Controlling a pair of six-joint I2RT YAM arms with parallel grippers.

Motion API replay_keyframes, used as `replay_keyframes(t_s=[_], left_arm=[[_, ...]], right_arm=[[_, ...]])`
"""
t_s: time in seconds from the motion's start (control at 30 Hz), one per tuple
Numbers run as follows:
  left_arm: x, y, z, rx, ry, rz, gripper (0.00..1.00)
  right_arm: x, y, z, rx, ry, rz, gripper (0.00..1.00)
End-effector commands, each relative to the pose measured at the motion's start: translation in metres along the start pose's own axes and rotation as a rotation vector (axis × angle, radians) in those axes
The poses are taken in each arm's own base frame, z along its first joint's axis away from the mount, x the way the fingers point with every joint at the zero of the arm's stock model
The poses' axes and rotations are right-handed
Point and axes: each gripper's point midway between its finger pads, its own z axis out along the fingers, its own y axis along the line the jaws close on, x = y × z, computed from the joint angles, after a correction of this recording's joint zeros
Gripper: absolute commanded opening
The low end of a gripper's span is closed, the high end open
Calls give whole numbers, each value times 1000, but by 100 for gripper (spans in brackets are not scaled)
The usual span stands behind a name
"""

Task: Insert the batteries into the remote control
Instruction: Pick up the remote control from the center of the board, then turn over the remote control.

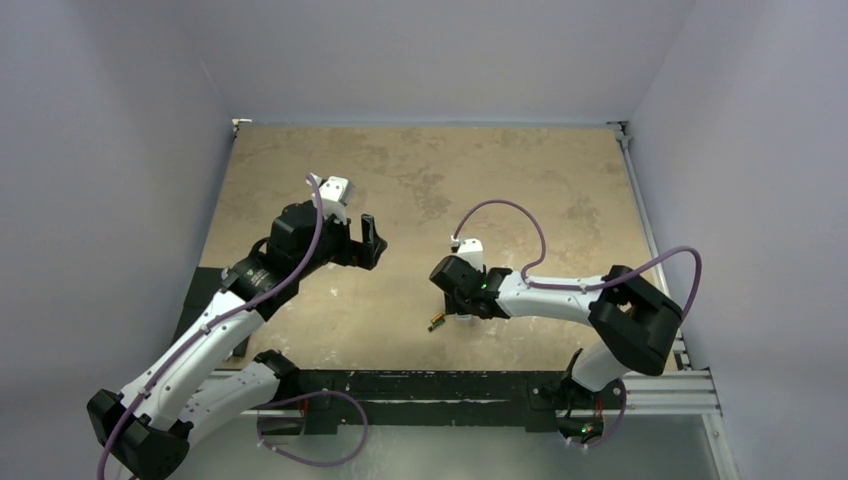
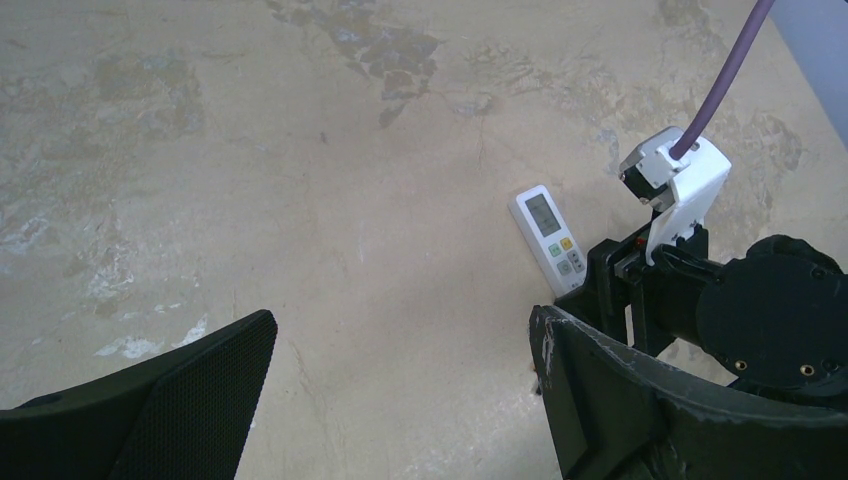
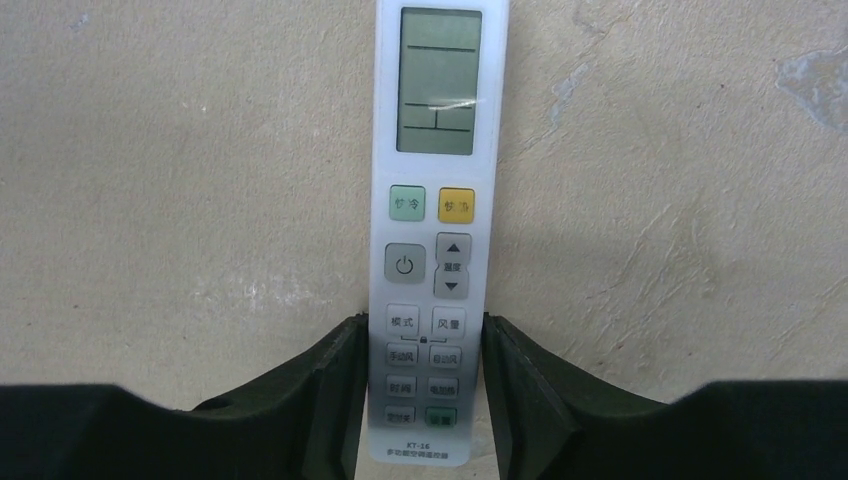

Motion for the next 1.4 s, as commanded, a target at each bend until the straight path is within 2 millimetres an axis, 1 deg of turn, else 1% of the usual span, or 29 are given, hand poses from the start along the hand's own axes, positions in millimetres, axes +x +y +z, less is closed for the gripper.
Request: replay_keyframes(t_s=[0.0, 0.03, 0.1, 0.27, 0.37, 0.57, 0.8, 0.93, 1.03, 1.1, 1.27, 1.37], left_arm=[[-4, 1, 0, -2, -21, 11, 99], [-4, 1, 1, -2, -20, 11, 99], [-3, 2, 1, -3, -16, 11, 99], [-2, 1, 2, 2, -11, 11, 99], [-2, -1, 2, 9, -10, 11, 99], [1, -9, 3, 57, 3, 16, 99], [0, -24, 2, 143, 3, 24, 99], [-1, -37, 0, 224, -2, 28, 99], [-1, -52, -3, 306, -1, 22, 99], [-2, -57, -3, 335, -6, 13, 99], [2, -78, -8, 454, -4, -70, 99], [1, -89, -13, 527, -33, -130, 99]], right_arm=[[-12, 3, -5, 33, -47, 20, 48], [-12, 2, -5, 36, -47, 18, 46], [-11, 2, -6, 39, -47, 16, 38], [-14, 3, -13, 20, -64, 18, 10], [-20, 4, -21, -4, -82, 19, 0], [-33, 12, -40, -95, -120, -15, 0], [-44, 20, -71, -234, -158, -100, 0], [-46, 29, -95, -359, -173, -149, 0], [-43, 43, -118, -497, -171, -173, 0], [-43, 49, -132, -575, -184, -197, 0], [-46, 62, -166, -733, -213, -219, 0], [-48, 65, -181, -788, -217, -212, 0]])
